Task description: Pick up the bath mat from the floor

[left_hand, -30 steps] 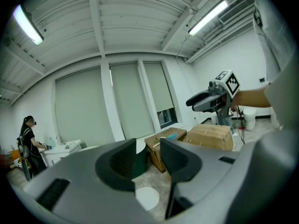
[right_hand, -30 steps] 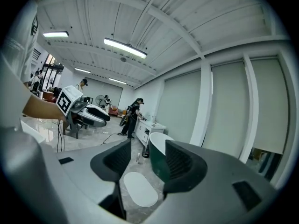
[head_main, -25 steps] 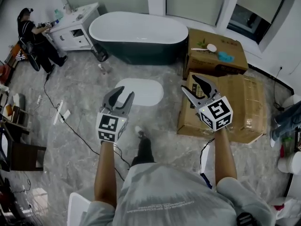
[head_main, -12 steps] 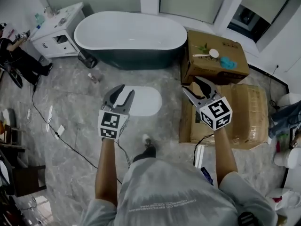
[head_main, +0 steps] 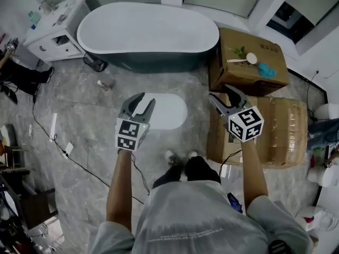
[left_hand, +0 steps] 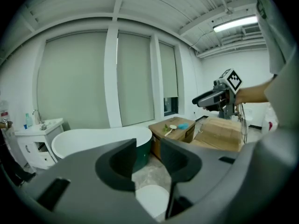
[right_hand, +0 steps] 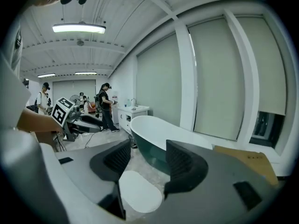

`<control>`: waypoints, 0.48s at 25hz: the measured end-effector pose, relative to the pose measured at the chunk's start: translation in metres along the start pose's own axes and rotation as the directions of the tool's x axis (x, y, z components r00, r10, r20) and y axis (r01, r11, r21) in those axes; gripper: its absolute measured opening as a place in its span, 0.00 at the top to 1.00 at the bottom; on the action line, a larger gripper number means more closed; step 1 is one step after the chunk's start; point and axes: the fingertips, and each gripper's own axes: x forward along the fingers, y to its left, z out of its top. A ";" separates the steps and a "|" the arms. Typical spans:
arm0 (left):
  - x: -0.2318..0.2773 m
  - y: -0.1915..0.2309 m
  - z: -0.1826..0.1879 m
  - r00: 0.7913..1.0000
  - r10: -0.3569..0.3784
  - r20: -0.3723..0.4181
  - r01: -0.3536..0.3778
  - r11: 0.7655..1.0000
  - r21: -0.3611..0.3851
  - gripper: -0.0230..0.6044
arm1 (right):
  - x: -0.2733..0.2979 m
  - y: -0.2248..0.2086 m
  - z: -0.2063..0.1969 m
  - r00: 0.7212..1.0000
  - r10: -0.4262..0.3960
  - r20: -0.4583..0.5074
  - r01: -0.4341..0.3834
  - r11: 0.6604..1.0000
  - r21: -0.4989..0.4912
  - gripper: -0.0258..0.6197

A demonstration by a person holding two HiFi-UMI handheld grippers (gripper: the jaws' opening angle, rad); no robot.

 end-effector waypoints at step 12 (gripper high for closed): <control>0.118 0.059 -0.102 0.986 -0.014 -0.164 -0.013 0.987 -0.161 0.72 | 0.161 -0.063 -0.129 0.967 0.093 -0.238 -0.066 0.991 0.119 0.55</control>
